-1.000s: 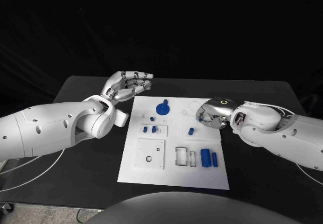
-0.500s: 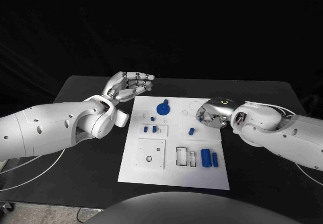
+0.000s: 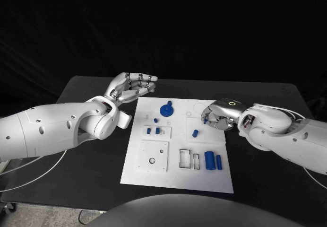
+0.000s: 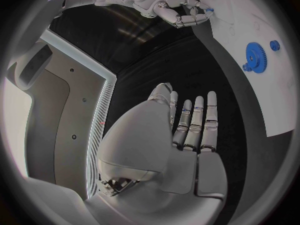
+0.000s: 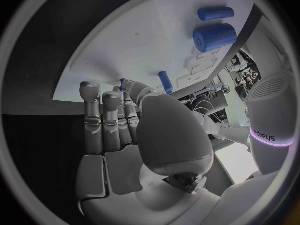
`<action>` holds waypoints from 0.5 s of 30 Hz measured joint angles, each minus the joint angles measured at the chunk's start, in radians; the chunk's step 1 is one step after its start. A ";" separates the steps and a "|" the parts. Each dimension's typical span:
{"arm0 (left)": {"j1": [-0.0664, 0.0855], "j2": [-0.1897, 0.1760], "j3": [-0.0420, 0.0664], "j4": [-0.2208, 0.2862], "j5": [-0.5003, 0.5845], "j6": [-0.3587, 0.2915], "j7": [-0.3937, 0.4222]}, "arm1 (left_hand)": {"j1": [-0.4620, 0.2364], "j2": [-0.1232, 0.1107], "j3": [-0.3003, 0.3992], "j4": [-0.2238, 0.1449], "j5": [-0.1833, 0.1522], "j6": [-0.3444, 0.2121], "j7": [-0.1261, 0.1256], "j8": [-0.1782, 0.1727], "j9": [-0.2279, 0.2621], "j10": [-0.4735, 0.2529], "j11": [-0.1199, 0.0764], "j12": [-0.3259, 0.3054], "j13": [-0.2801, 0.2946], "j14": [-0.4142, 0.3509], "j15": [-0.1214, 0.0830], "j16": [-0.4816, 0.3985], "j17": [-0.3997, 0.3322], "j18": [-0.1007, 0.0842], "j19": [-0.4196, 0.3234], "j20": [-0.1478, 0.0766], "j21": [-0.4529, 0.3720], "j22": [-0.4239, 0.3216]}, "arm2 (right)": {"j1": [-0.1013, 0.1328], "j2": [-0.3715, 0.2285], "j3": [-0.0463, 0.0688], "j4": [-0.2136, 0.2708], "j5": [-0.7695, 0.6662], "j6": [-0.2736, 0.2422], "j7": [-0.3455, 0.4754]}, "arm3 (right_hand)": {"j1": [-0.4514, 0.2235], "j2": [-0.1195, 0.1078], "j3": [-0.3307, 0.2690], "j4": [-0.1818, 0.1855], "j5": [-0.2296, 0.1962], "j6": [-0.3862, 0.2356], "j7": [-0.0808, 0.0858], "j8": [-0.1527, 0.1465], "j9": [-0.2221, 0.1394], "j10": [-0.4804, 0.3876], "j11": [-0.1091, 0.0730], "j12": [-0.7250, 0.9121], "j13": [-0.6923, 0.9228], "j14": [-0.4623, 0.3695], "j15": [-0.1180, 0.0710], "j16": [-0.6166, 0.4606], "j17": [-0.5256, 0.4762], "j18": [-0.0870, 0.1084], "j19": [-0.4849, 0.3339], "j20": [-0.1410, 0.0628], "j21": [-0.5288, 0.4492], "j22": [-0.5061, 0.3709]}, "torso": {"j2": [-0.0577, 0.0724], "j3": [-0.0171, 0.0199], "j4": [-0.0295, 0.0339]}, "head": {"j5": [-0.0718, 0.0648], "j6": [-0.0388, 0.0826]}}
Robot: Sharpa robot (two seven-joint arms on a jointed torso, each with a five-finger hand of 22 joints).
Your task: Assemble the parts on the task board
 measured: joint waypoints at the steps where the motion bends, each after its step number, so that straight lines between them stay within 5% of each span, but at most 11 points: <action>1: 0.000 0.000 0.000 0.000 0.000 0.000 0.000 | 0.000 0.000 0.000 0.000 0.000 0.000 0.000 0.000 0.000 0.000 0.000 0.000 -0.001 0.000 0.000 0.000 0.000 0.000 0.000 0.000 0.000 0.000 | 0.004 -0.004 0.000 0.006 0.002 -0.003 0.001 | 0.000 0.000 0.000 0.000 0.000 -0.003 0.003 0.000 0.000 0.000 0.000 0.000 0.000 0.000 0.000 0.000 0.000 0.000 0.000 0.000 0.000 0.000 | 0.000 0.0000 0.0000 | 0.000 0.000; 15: 0.000 -0.002 0.000 0.001 -0.001 0.002 -0.005 | 0.004 0.004 -0.005 0.000 0.000 -0.005 0.005 0.000 -0.004 -0.004 0.004 0.000 -0.008 0.000 0.000 0.000 -0.006 0.000 0.000 0.000 -0.004 -0.002 | 0.053 -0.062 0.002 0.119 0.024 -0.035 -0.001 | 0.000 0.000 -0.004 0.002 0.018 -0.003 0.003 -0.006 0.003 0.005 0.005 -0.003 -0.006 0.007 0.007 0.000 0.004 0.000 0.007 0.007 0.008 0.000 | 0.000 -0.0003 -0.0012 | 0.004 0.000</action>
